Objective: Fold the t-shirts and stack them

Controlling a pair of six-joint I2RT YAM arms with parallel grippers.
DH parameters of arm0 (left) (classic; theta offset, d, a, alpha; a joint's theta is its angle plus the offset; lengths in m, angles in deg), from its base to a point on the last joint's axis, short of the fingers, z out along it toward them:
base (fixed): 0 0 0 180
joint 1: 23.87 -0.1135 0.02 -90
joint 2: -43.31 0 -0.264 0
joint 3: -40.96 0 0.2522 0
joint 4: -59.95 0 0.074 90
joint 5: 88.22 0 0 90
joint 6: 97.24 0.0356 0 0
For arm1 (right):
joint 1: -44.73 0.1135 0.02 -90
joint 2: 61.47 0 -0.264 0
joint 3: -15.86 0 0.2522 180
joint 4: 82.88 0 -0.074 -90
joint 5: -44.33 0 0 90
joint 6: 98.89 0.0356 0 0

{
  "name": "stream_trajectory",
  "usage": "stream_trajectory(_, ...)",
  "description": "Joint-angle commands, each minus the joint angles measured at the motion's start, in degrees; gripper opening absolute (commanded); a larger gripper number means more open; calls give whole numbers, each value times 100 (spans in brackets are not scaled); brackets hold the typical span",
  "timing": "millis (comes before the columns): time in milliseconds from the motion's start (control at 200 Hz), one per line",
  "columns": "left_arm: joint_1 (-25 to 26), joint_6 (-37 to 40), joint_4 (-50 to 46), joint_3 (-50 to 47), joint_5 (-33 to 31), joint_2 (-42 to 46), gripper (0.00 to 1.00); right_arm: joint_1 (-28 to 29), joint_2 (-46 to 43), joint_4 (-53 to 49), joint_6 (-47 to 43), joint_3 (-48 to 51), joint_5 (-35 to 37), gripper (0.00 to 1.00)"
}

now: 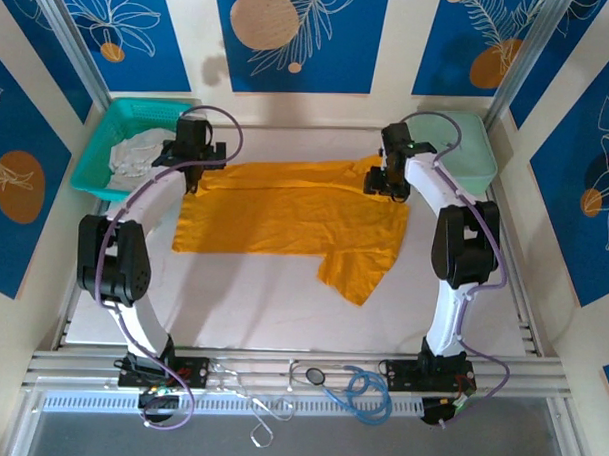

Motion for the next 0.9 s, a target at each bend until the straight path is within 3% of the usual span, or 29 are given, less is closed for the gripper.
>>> stream_trajectory(0,59,-98,-400,164,432,267,100,60,176,-306,-74,-552,-209,56)
stream_trajectory(200,263,-236,-967,193,632,621,100,96,1386,-745,-193,-2258,-580,55)
stream_trajectory(370,482,-415,-1374,-6,678,845,100,49,3194,-1773,-273,-4831,-831,49)
stream_trajectory(460,562,-504,-1466,-201,693,963,100,9,3825,-2047,-250,-5737,-967,47)
stream_trajectory(660,703,-590,-1591,-538,653,1109,100,-90,3847,-1509,-84,-5273,-1560,43)
stream_trajectory(896,756,-620,-1600,-710,599,1193,100,-59,3924,-1375,22,-5184,-1703,40)
